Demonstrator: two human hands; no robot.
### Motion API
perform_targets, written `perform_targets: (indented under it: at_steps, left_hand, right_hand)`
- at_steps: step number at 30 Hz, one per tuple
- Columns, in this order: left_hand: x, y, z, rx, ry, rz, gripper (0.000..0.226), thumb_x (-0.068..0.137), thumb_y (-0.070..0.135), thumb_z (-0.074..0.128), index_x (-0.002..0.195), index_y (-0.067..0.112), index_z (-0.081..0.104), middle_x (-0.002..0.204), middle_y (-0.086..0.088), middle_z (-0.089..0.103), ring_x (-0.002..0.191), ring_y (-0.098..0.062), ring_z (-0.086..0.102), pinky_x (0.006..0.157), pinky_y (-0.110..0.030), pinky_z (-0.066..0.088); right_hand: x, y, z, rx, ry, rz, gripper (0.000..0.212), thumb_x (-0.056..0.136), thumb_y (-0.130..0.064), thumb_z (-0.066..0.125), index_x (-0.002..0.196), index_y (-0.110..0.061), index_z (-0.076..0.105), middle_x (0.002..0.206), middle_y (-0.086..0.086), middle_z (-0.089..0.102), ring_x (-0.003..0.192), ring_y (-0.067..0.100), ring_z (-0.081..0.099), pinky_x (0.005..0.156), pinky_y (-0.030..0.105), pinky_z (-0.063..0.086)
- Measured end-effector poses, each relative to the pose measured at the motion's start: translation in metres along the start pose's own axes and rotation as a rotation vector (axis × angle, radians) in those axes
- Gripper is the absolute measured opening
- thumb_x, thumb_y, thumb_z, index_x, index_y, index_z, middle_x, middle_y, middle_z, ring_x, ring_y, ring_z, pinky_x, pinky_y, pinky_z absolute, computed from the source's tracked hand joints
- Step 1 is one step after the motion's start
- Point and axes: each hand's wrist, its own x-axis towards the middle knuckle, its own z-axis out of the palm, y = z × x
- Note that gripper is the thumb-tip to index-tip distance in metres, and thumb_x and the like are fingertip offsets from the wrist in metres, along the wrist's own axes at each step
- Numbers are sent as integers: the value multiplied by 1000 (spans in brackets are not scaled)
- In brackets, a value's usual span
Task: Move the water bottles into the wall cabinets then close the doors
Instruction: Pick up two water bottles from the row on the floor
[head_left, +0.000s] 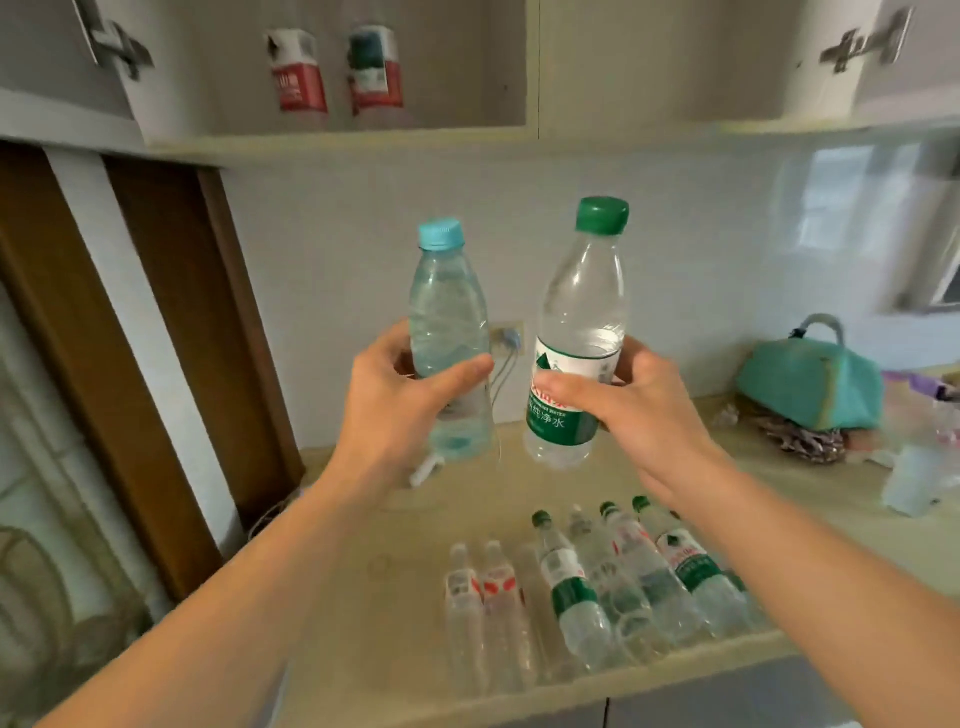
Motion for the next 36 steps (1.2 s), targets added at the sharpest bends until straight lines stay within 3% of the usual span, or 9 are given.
perform_targets:
  at_steps: [7,10,13,21,23,27,32,34,36]
  left_hand:
    - [86,64,-17,27,117,96,27,75,37,85,97,32,72,89,18,76,79,3,71,56,-8,50]
    - [116,86,-25,12,167,120,28,75,38,86,99,32,74,90,16,77,79,3,71,56,-8,50]
    - [141,105,-37,4,222,118,32,73,40,87,101,30,76,92,11,78,83,-2,73,61,-14,54]
    - [214,140,-71,-4,347,139,33,78,37,85,106,27,70,93,8,78,83,-9,75,83,-38,61]
    - [239,146,-79,21,367,161,39,78,37,85,110,27,67,98,6,77,88,-12,74,82,-39,60]
    - [290,150,-92,89,359,211,47,76,40,86,115,33,62,102,12,71,88,-4,66,69,-27,50]
    - [348,136,-104,134,320,229,36,77,41,85,99,40,57,100,13,70,91,-7,67,73,-29,51]
    - [365,122,-106,159,270,214,38,77,41,85,105,37,59,102,13,70,91,-7,67,71,-28,49]
    - [377,104,-107,177,229,184,42,79,43,84,112,32,59,102,14,70,93,-7,66,70,-26,48]
  right_hand:
    - [78,-81,18,-14,-25,-118,45,66,-29,93,106,-25,73,98,-6,79,91,11,76,82,34,57]
    - [114,-105,23,-9,-49,-151,48,62,-36,93,105,-26,73,94,-7,79,88,11,76,81,36,58]
    - [149,-127,29,21,-59,-156,60,51,-48,93,104,-27,74,93,-8,79,87,11,76,81,37,58]
    - [242,-172,48,108,-97,-202,35,72,-32,89,102,-23,74,88,-6,80,77,11,77,64,30,55]
    - [263,-182,54,102,-106,-195,36,74,-34,89,104,-24,73,90,-5,80,79,13,77,65,32,57]
    - [301,-194,67,94,-77,-206,37,75,-35,88,107,-23,72,90,-3,80,87,21,77,79,45,61]
    - [339,-198,88,52,29,-168,42,72,-34,89,106,-20,70,97,3,78,93,26,73,89,52,58]
    - [351,-192,94,43,37,-141,41,73,-33,89,106,-19,69,97,5,77,90,26,72,82,49,60]
    - [362,-184,101,26,40,-139,37,74,-31,88,103,-19,69,91,3,76,81,22,73,63,39,59]
